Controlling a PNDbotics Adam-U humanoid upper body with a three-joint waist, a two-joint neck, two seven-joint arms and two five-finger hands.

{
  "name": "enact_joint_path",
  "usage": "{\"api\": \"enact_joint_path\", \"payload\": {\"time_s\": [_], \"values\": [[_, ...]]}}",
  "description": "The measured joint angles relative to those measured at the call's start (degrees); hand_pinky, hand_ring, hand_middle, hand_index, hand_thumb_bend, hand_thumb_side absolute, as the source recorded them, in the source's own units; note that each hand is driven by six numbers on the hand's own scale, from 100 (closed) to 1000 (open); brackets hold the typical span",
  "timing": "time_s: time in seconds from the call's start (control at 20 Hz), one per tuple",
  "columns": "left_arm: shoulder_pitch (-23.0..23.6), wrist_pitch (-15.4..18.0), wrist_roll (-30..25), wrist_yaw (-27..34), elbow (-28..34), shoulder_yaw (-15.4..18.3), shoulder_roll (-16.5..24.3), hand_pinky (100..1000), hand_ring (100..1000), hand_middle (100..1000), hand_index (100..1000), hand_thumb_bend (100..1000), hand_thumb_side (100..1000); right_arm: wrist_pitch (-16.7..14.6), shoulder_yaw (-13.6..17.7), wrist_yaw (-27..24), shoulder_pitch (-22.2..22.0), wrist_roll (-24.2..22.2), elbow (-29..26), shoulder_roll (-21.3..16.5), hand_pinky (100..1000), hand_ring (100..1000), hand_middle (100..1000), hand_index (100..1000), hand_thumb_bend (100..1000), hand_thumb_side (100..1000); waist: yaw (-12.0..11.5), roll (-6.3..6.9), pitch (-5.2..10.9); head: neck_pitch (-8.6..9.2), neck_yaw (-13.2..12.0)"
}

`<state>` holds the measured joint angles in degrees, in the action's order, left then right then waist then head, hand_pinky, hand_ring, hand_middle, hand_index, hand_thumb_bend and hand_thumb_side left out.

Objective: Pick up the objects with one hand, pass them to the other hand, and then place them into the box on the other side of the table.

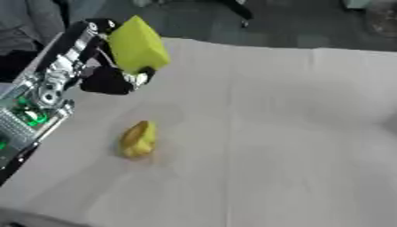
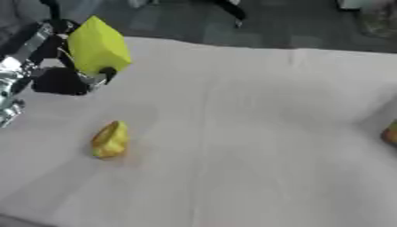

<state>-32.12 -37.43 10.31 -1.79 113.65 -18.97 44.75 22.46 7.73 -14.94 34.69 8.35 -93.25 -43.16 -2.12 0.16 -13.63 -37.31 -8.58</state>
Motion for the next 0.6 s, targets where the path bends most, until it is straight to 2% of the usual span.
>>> {"api": "enact_joint_path", "payload": {"time_s": [0.6], "values": [[-2.80,2.98,-0.23,-3.40,0.00,-2.31,-6.30,479,478,399,460,144,100,0.04,0.03,-0.08,-0.41,0.12,0.00,0.10,820,884,768,899,100,594,0.46,-0.62,0.00,-1.31,5.63]]}}
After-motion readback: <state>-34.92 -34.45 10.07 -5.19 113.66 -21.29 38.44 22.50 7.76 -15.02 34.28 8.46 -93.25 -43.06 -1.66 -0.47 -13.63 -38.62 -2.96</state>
